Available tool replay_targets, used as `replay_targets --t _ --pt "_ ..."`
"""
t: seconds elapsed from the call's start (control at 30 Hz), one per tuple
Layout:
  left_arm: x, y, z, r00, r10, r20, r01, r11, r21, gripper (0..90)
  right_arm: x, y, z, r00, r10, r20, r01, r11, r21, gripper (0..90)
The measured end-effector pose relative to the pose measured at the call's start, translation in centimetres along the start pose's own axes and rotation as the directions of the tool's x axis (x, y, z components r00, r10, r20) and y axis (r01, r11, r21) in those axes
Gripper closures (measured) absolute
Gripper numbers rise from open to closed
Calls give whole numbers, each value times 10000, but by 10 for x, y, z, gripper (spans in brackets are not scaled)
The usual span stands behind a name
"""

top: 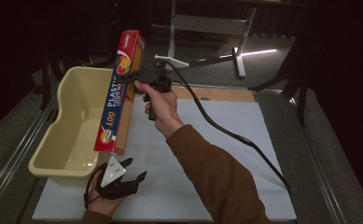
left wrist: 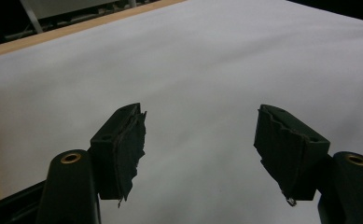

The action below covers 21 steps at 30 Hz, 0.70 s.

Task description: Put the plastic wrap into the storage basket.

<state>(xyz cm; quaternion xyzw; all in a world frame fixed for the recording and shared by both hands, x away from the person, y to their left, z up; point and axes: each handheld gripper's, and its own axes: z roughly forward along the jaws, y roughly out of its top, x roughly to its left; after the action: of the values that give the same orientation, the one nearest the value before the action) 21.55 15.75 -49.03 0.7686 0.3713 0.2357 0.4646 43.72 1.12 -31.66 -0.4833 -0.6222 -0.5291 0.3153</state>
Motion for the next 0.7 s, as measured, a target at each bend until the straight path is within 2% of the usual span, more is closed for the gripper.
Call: replay_targets --t 0.07,0.2,0.3,0.37,0.43,0.6,0.7 --pt "0 0 0 10000 51 -2 -51 10000 -6 328 -2 1 5 9994 279 -197 -281 9996 -100 389" --pt "-2 0 0 10000 44 7 -44 10000 -73 328 -6 3 12 9987 499 -111 -502 9982 -314 389" --pt "-1 0 -1 9999 101 13 -101 9999 -66 328 -4 5 18 9991 401 121 -396 9985 -370 389" --pt "-1 0 -1 10000 84 20 -84 9999 -91 328 -2 5 22 9991 425 6 -424 9983 -392 389" --pt "-1 0 -1 10000 96 16 -96 9999 -97 328 -3 5 26 9977 658 -183 -665 9969 -427 389" --pt "-2 0 -3 10000 73 34 -73 9998 -175 328 -5 5 34 9979 629 164 -621 9971 -435 389" --pt "-1 -1 -3 10000 35 29 -34 9998 -207 328 -5 2 43 9980 597 196 -592 9978 -284 389"
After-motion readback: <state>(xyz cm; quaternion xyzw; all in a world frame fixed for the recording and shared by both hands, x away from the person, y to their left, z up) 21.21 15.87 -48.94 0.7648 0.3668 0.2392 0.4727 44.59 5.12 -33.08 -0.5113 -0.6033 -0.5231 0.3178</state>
